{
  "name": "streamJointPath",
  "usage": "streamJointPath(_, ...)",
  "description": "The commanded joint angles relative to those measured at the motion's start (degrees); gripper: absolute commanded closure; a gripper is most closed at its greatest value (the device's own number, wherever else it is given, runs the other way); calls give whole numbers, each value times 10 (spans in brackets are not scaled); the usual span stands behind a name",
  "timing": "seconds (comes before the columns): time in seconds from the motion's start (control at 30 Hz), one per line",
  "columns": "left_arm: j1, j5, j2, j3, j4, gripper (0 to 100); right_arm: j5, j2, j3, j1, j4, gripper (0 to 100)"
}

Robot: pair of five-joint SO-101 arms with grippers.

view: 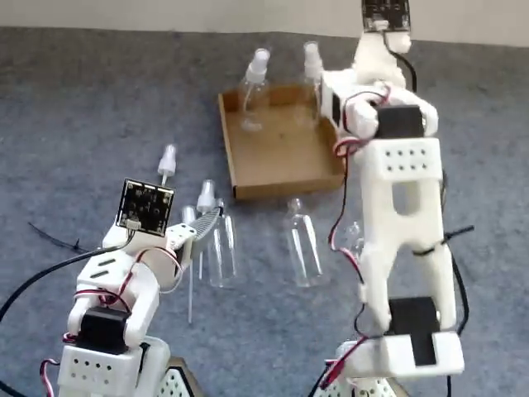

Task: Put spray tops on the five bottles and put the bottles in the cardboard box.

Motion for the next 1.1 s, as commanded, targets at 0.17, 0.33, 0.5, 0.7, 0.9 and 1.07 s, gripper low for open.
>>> streamJointPath(0.17,-9,4,0,-2,-18,706,152,-114,-29,29,380,706)
streamJointPath(0.33,-9,4,0,-2,-17,706,197,-132,106,112,355,704)
streamJointPath(0.5,-9,4,0,-2,-17,706,270,-147,353,110,240,704)
streamJointPath(0.7,-9,4,0,7,-19,706,272,-194,584,89,69,702)
streamJointPath(0.9,-9,4,0,10,-30,706,272,-153,663,109,-41,717)
streamJointPath(1.07,-9,4,0,10,-30,706,234,-76,590,185,-81,861)
